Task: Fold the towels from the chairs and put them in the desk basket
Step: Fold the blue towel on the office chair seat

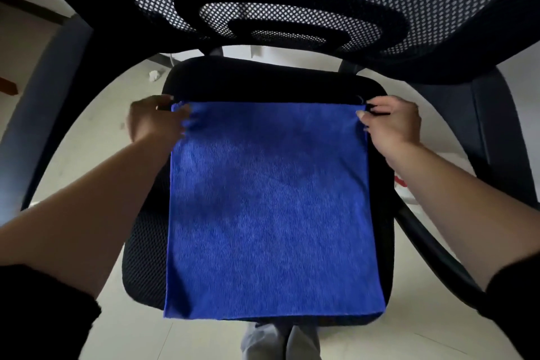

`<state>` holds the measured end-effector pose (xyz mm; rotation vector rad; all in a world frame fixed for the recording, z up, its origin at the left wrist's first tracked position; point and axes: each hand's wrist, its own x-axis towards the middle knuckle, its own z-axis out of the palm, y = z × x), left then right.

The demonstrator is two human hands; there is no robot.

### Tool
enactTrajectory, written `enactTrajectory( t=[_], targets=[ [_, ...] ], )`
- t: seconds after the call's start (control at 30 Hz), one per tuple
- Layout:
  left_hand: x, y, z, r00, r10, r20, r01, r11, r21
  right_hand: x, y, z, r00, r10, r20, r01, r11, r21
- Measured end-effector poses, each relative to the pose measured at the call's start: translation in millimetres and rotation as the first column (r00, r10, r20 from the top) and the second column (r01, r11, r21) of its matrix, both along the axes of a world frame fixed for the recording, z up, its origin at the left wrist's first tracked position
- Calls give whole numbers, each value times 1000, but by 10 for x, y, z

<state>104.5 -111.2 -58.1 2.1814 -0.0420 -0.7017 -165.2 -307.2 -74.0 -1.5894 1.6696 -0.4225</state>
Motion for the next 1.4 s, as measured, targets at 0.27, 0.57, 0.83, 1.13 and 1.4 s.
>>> enactTrajectory(
  t=[0.27,0.57,0.83,1.13,1.4],
  targets=[
    [-674,841,-57,995,-24,97,5,981,194,-430,758,42,985,92,-143,-101,993,-60],
    [-1529,1899,-17,990,134,-33,-100,860,500,-1177,1898,98,973,83,-216,-45,984,173],
    [-1865,2364,-77,985,157,-68,-122,926,358,-1714,2311,135,986,58,-156,6,926,378],
    [-1923,2397,10,874,426,-232,-418,904,83,-1790,2304,281,992,-121,-24,114,821,560],
    [-1878,2501,25,817,509,-271,-499,860,110,-2023,2280,331,988,-151,31,83,689,720]
  ],
)
